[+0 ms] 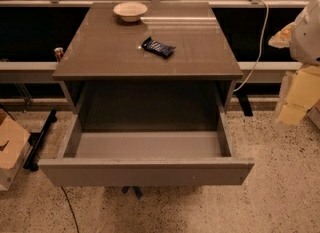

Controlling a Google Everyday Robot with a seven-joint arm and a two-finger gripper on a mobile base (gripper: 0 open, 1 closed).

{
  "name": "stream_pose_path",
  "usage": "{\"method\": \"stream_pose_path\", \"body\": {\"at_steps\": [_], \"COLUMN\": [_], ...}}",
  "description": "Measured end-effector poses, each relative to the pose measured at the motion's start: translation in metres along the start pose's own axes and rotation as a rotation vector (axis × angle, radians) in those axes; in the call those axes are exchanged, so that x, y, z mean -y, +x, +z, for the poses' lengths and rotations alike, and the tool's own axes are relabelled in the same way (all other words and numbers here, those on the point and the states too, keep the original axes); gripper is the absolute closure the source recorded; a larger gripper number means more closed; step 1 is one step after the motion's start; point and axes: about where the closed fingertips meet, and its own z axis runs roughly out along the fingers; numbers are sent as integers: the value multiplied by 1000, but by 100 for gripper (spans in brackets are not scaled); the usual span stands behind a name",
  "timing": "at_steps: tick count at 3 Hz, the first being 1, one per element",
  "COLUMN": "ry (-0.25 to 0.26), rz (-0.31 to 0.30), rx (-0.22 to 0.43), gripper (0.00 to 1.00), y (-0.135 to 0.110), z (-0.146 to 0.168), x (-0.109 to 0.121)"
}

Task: Place rxbar blueberry into top drawer

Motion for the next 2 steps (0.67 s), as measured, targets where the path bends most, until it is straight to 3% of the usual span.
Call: {"method": "stream_pose_path", "body": {"at_steps": [2], "ry": [21], "rz": [-16], "rx": [38], "gripper": [0], "y": [-14], "z": [6], "x": [6]}}
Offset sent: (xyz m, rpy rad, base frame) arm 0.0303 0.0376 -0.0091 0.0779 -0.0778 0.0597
